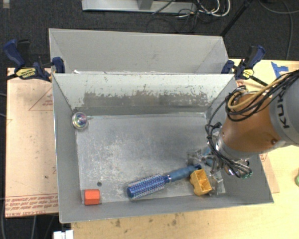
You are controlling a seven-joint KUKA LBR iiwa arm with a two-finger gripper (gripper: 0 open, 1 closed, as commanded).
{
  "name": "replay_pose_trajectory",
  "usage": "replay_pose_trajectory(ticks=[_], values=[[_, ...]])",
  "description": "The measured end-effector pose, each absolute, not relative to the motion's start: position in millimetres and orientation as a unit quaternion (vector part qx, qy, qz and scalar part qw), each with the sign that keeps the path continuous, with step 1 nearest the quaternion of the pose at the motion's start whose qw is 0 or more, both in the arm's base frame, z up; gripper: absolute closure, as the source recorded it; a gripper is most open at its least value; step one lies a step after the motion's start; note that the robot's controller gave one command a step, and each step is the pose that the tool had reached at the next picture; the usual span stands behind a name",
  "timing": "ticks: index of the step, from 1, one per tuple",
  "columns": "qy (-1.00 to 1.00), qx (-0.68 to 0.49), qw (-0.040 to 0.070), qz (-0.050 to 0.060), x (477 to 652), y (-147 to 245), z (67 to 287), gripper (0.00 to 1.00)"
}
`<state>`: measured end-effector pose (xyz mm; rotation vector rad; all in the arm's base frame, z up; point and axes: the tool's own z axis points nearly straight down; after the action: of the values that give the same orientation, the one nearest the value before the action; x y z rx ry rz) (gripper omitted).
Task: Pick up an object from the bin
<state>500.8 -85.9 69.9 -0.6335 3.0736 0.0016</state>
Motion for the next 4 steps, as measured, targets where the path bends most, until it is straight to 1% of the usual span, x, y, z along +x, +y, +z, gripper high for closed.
replay_pose_trajectory(ticks=[1, 2, 3, 4], values=[[0.979, -0.202, 0.001, 0.000, 500.7, -86.8, 70.2, 1.00], [0.977, -0.212, 0.005, -0.002, 506.4, -93.7, 232.3, 1.00], [0.977, -0.212, 0.002, 0.000, 504.7, -93.3, 228.1, 0.00], [0.968, -0.249, -0.002, 0.002, 538.1, -104.7, 79.9, 0.00]])
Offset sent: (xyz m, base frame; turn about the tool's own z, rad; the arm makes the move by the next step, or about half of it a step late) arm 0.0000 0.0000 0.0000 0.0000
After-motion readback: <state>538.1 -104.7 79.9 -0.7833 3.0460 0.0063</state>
